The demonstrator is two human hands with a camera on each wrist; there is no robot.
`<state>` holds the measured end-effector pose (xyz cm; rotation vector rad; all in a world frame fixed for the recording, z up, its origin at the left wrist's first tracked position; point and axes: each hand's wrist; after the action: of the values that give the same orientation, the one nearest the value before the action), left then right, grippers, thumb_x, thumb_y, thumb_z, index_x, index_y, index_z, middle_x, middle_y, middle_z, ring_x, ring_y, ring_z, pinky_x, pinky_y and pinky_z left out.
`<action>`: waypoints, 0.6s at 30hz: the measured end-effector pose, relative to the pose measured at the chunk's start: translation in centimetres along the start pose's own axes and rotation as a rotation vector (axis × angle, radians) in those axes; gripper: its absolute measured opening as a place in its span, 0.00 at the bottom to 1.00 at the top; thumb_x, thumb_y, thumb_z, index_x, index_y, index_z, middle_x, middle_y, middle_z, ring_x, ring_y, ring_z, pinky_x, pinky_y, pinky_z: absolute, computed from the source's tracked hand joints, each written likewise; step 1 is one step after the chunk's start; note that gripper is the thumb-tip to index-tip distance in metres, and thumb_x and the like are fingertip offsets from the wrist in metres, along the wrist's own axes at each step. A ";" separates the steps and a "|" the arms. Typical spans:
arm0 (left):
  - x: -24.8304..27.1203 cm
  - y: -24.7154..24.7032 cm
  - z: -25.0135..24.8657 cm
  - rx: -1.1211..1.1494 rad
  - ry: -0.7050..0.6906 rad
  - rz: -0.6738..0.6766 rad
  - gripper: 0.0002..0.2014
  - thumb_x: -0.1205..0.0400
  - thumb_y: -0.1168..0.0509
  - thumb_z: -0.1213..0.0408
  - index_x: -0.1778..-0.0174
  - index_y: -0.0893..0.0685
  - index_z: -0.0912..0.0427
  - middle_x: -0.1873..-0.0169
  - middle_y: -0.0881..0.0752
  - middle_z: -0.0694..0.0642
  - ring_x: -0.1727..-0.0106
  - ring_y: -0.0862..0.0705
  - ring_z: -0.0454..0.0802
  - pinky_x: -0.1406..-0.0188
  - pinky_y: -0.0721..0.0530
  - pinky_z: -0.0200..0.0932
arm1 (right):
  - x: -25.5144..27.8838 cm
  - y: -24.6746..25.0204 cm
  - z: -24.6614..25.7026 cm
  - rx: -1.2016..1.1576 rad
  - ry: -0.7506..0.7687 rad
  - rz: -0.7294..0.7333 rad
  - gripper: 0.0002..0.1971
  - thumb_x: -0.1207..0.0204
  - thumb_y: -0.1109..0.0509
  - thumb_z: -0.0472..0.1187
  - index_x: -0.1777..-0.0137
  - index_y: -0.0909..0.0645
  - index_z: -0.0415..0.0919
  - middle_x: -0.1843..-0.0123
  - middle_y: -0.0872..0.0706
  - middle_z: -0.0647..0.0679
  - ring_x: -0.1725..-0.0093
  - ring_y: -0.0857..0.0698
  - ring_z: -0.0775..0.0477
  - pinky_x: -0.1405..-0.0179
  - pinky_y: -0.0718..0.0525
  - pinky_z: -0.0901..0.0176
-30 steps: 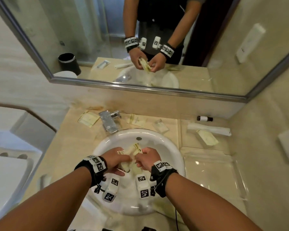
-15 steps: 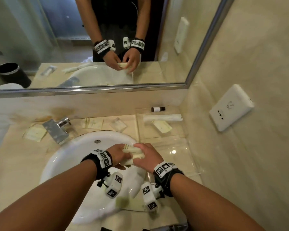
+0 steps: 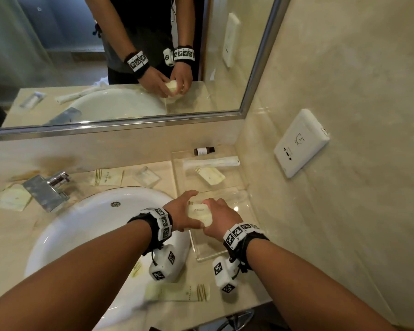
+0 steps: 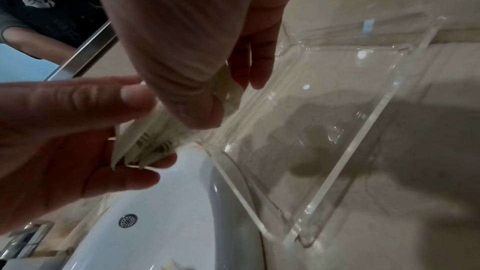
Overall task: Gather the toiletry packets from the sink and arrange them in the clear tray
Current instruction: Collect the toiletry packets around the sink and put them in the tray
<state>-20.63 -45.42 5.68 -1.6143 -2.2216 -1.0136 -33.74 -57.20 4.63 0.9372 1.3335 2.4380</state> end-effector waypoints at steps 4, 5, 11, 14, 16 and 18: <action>-1.3 -0.7 -0.9 -0.564 -0.046 0.045 0.53 0.38 0.18 0.46 0.20 0.41 0.47 0.41 0.16 0.53 0.46 0.16 0.53 0.48 0.17 0.46 | -0.7 0.9 -0.9 0.044 -0.001 0.029 0.39 0.32 0.22 0.47 0.23 0.36 0.59 0.35 0.27 0.49 0.50 0.16 0.44 0.53 0.16 0.53; -1.7 -0.9 -1.0 -0.634 -0.035 0.043 0.52 0.38 0.18 0.46 0.22 0.39 0.49 0.42 0.16 0.54 0.46 0.15 0.54 0.48 0.16 0.48 | -0.9 1.1 -1.1 0.053 0.007 0.036 0.38 0.32 0.23 0.46 0.24 0.35 0.59 0.36 0.26 0.49 0.51 0.16 0.44 0.53 0.16 0.52; -2.8 -1.5 -1.5 -0.817 0.013 0.027 0.32 0.34 0.23 0.49 0.39 0.30 0.55 0.58 0.19 0.50 0.59 0.17 0.53 0.61 0.17 0.46 | -1.4 1.7 -2.1 0.129 0.066 0.068 0.36 0.31 0.23 0.47 0.25 0.35 0.56 0.38 0.26 0.48 0.52 0.15 0.43 0.50 0.13 0.48; -3.3 -1.5 -1.5 -0.790 0.034 0.016 0.32 0.34 0.23 0.47 0.42 0.30 0.55 0.59 0.20 0.50 0.59 0.18 0.52 0.62 0.19 0.45 | -1.7 1.8 -2.5 0.188 0.086 0.051 0.37 0.30 0.23 0.47 0.24 0.37 0.58 0.38 0.26 0.48 0.54 0.15 0.42 0.56 0.16 0.51; -3.6 -1.6 -1.2 -0.758 0.038 0.004 0.32 0.36 0.23 0.45 0.44 0.31 0.53 0.57 0.20 0.50 0.58 0.17 0.52 0.62 0.19 0.45 | -2.0 1.8 -2.7 0.207 0.093 0.050 0.38 0.30 0.23 0.48 0.23 0.38 0.59 0.38 0.26 0.48 0.54 0.15 0.42 0.59 0.18 0.53; -4.0 -1.8 -0.8 -0.723 0.043 0.003 0.33 0.37 0.22 0.45 0.46 0.33 0.52 0.56 0.19 0.50 0.57 0.17 0.52 0.62 0.20 0.45 | -2.5 1.7 -2.8 0.214 0.086 0.057 0.37 0.30 0.23 0.48 0.24 0.37 0.58 0.38 0.25 0.47 0.52 0.15 0.41 0.58 0.20 0.53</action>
<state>-20.90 -49.23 3.43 -1.8007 -1.9208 -1.9843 -33.38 -61.25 3.85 0.9396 1.6463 2.4376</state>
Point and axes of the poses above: each hand's wrist, its own x-axis away from the middle knuckle, its own y-axis out of the back of the hand, z = x × y
